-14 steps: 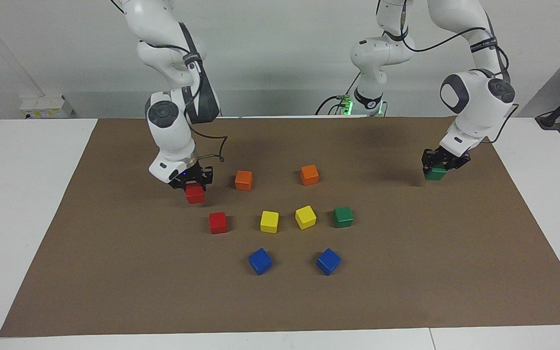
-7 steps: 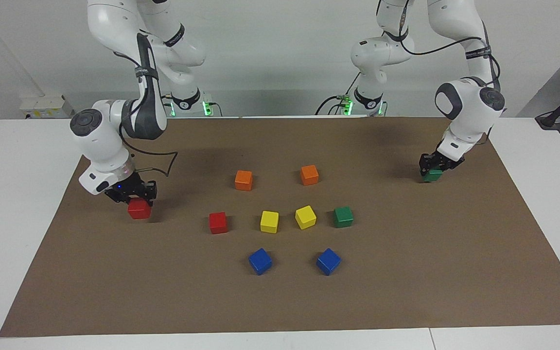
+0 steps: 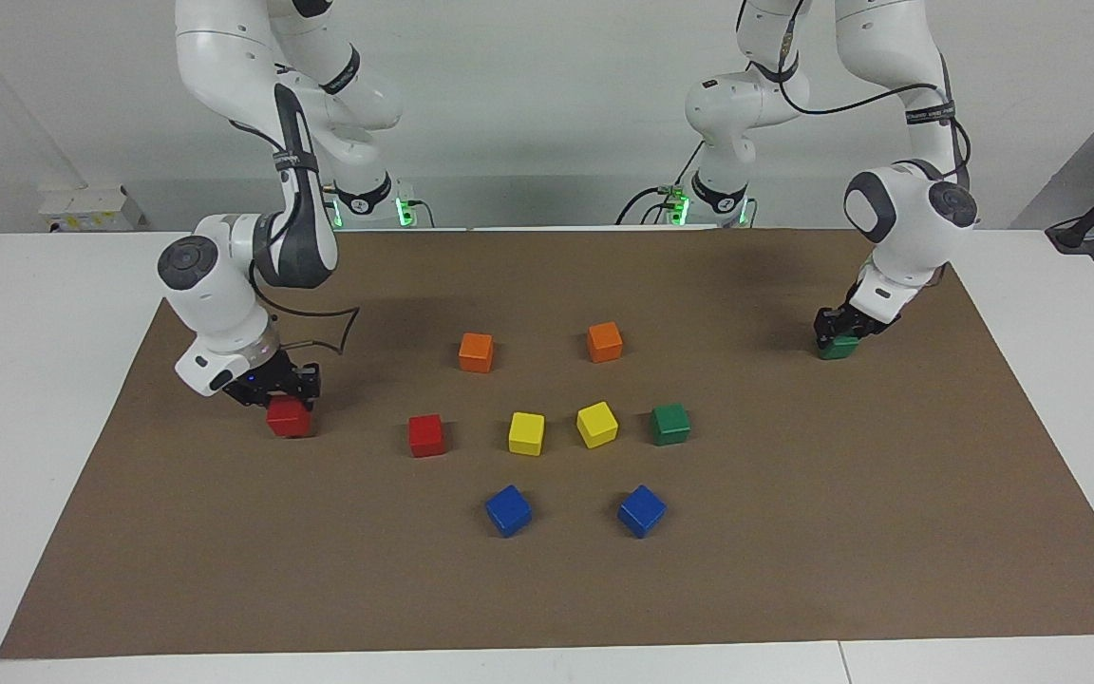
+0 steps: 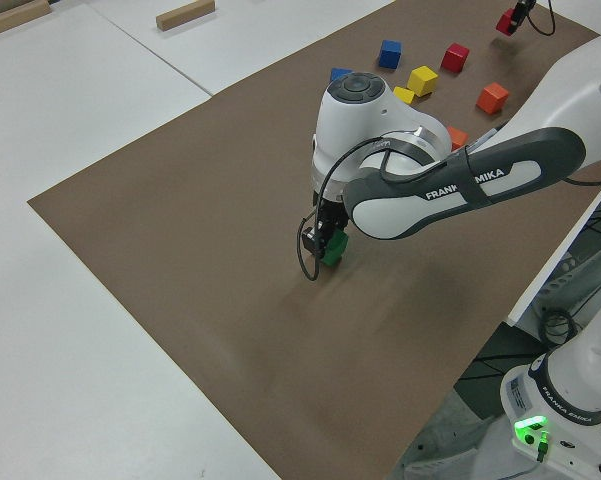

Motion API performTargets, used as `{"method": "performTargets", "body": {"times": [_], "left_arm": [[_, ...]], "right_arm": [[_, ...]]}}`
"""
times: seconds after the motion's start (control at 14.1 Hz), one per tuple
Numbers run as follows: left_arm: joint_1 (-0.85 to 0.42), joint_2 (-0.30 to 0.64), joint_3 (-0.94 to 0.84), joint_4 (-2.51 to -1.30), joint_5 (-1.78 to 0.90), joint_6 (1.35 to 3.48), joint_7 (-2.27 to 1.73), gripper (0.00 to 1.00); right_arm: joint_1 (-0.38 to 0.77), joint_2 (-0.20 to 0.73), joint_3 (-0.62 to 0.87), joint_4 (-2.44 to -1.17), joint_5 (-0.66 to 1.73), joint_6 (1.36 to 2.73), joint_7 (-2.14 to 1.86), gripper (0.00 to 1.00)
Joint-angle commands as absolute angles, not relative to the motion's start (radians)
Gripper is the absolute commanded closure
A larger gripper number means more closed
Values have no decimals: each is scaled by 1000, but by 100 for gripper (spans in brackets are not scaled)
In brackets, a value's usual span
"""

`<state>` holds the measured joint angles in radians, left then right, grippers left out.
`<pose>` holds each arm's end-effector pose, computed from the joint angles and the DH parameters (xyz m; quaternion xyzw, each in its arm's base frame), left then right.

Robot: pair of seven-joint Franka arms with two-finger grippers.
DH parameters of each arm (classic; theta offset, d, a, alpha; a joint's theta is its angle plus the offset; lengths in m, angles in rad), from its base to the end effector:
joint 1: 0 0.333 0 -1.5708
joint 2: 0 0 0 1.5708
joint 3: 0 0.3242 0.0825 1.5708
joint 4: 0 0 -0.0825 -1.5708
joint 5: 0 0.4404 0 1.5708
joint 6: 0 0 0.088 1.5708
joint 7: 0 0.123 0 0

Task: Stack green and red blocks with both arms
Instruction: 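Lower and release both cubes on the table, then open both grippers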

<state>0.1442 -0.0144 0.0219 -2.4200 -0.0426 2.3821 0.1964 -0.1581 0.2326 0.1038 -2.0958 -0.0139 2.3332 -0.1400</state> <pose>0.5127 0.0850 0.2623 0.9998 0.0005 -0.0089 0.0165 0.6194 -0.0342 0.2649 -0.9989 -0.0462 -0.0037 0.0066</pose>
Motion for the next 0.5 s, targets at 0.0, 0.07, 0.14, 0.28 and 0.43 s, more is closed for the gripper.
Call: {"method": "performTargets", "body": {"times": [0.0,0.07,0.14,0.28,0.43], "left_arm": [[152,-21,14,-2437,-23,2413,186,44],[152,-21,15,-2436,-12,2413,187,0],[152,-15,14,-2431,6,2413,189,0],[150,-8,14,-2401,9,2399,216,0],[143,11,14,-2329,9,2326,224,0]], "right_arm": [[-160,256,106,-2097,-17,2356,-144,100],[-160,261,106,-2097,-18,2358,-146,100],[-160,262,106,-2097,-17,2358,-144,100],[-160,271,106,-2097,-17,2359,-143,100],[-160,275,106,-2106,-17,2384,-143,64]]}}
